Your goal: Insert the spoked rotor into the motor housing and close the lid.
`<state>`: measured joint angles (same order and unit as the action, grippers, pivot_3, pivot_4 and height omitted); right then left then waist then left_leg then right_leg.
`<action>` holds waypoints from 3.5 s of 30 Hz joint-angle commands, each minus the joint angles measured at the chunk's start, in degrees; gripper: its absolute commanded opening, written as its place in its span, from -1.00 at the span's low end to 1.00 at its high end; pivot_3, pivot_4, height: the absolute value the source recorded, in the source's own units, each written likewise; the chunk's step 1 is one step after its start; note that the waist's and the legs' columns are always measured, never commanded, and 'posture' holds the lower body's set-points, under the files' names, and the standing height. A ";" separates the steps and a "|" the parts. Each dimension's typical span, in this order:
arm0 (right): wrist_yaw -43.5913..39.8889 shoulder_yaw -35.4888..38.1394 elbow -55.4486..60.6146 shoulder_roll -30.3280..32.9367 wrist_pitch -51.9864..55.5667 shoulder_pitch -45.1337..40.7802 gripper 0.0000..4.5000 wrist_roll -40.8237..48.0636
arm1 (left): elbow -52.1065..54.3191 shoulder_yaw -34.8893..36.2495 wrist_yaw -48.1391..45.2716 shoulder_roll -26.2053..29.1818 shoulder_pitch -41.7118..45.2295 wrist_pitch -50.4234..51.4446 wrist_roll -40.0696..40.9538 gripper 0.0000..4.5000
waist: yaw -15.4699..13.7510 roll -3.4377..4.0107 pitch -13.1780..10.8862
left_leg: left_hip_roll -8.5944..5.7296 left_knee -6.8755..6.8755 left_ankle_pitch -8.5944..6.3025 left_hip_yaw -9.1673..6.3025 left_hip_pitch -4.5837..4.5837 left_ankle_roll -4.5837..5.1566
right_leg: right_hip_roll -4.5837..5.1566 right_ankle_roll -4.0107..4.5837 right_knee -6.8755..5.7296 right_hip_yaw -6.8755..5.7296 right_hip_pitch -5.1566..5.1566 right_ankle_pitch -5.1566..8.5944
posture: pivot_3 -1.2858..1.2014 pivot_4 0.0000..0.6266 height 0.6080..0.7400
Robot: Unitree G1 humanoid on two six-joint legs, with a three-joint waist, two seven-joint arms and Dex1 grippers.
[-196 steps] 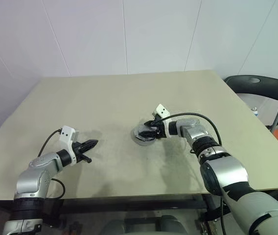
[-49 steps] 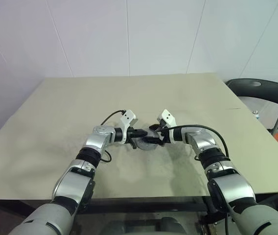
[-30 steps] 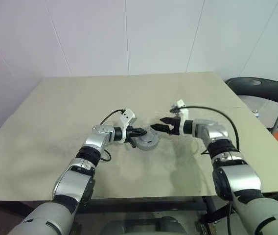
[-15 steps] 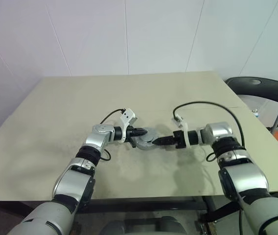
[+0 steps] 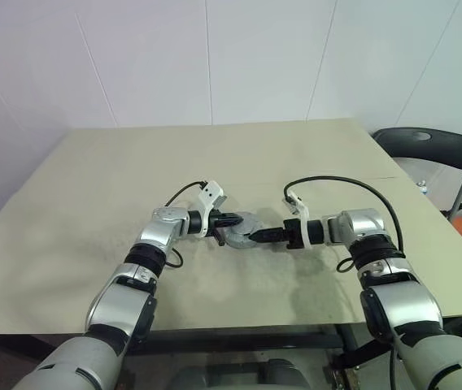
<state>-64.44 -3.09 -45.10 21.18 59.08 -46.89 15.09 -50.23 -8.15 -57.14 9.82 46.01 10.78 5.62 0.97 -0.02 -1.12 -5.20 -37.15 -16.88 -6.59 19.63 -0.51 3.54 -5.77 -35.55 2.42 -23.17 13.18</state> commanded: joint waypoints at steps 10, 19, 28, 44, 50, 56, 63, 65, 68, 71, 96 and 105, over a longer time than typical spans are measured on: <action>4.80 -0.51 15.00 -2.85 18.55 8.36 0.99 8.08 | 0.44 0.12 0.69 0.47 -1.49 0.54 -0.70 -1.00 | -0.03 -0.04 0.03 | 0.02 0.07 -0.01 0.00 0.01 0.00 | 0.00 -0.01 0.06 0.01 -0.02 0.00 | 0.03 -1.00 1.00; 16.04 7.50 9.71 -7.56 20.74 5.70 0.99 8.96 | 1.24 0.11 1.29 -0.11 -2.41 0.36 -0.71 -1.00 | 0.16 -0.15 0.15 | 0.06 0.08 -0.01 0.00 -0.14 0.00 | -0.05 0.00 0.01 0.01 0.08 0.00 | 0.03 -1.00 1.00; 26.95 15.34 3.53 -1.20 19.39 1.06 0.99 8.21 | 2.89 0.32 1.35 0.47 -3.39 1.20 -0.49 -1.00 | -0.54 -0.11 0.08 | 0.03 -0.07 -0.11 -0.04 -1.02 -0.16 | -0.03 -0.16 0.29 -0.15 1.10 -0.02 | 0.03 -1.00 1.00; 33.86 18.74 7.15 -6.07 23.49 1.67 0.99 11.55 | 2.48 0.34 1.58 0.05 -2.99 0.79 -0.63 -1.00 | -1.09 -0.15 0.19 | 0.04 -0.22 0.02 0.00 -0.22 0.05 | -0.03 -0.45 0.38 0.06 0.63 -0.09 | 0.03 -1.00 1.00; 37.67 21.53 6.55 -12.75 26.32 1.84 0.99 12.70 | 2.68 0.35 1.73 0.23 -3.41 0.64 -0.65 -1.00 | 0.84 -0.17 0.23 | 0.07 -0.12 0.02 -0.05 -0.31 0.05 | -0.15 -0.46 0.34 0.11 0.57 -0.08 | 0.03 -1.00 1.00; 42.37 27.45 3.24 -16.95 24.06 -1.03 0.99 13.09 | 3.57 0.59 1.86 0.47 -4.01 1.03 -0.54 -1.00 | 2.91 -0.19 0.26 | 0.13 0.09 0.02 -0.08 -0.29 0.05 | -0.32 -0.41 0.31 0.29 0.30 -0.09 | 0.03 -1.00 1.00; 45.60 30.74 1.30 -19.56 21.55 -2.21 0.99 14.03 | 3.59 0.77 1.94 0.63 -3.95 1.12 -0.34 -1.00 | 3.61 -0.19 0.26 | 0.15 0.11 0.01 -0.13 -0.34 0.04 | -0.51 -0.35 0.27 0.46 0.24 -0.13 | 0.03 -1.00 1.00; 46.68 32.03 0.42 -20.54 20.17 -2.22 0.99 14.33 | 3.64 0.72 1.95 0.60 -4.04 1.14 -0.29 -1.00 | 3.98 -0.19 0.26 | 0.18 0.10 0.01 -0.22 -0.37 0.04 | -0.66 -0.36 0.28 0.50 0.24 -0.13 | 0.03 -1.00 1.00; 48.65 33.02 -0.39 -22.29 18.91 -1.57 0.99 14.32 | 3.97 0.68 1.96 0.77 -4.39 1.21 -0.28 -1.00 | 4.90 -0.18 0.25 | 0.19 0.11 0.01 -0.53 -0.43 0.04 | -0.88 -0.35 0.28 0.52 0.23 -0.14 | 0.03 -1.00 1.00; 49.09 33.65 -1.43 -22.90 17.58 -0.76 0.99 14.74 | 4.63 1.84 2.37 1.41 -4.47 1.59 0.21 -1.00 | 5.12 -0.18 0.25 | 0.18 0.11 0.00 -0.84 -0.50 0.03 | -0.99 -0.31 0.27 0.51 0.24 -0.16 | 0.03 -1.00 1.00; 47.63 29.15 -5.53 -19.88 11.82 1.68 0.99 14.72 | 27.96 7.72 0.11 13.67 -15.50 14.69 10.41 -1.00 | 6.12 -0.05 0.16 | 0.13 0.35 -0.10 -1.13 -1.27 -0.14 | -1.03 -0.25 0.36 0.45 0.75 -0.16 | 0.03 -1.00 1.00; 47.95 29.51 -6.27 -19.14 11.35 0.06 0.99 15.45 | 23.55 4.02 -1.30 15.46 -15.93 11.40 6.33 -1.00 | 6.13 -0.01 0.12 | 0.13 0.37 -0.10 -1.14 -1.26 -0.15 | -1.03 -0.24 0.37 0.43 0.71 -0.16 | 0.03 -1.00 1.00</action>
<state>-19.06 28.37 -48.30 2.42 71.58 -47.82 32.76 -26.26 -3.85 -58.08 24.33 29.54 24.12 12.90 7.10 -0.03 -0.99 -5.07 -36.78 -16.98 -7.74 18.38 -0.66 2.50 -6.01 -35.18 2.85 -22.47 13.02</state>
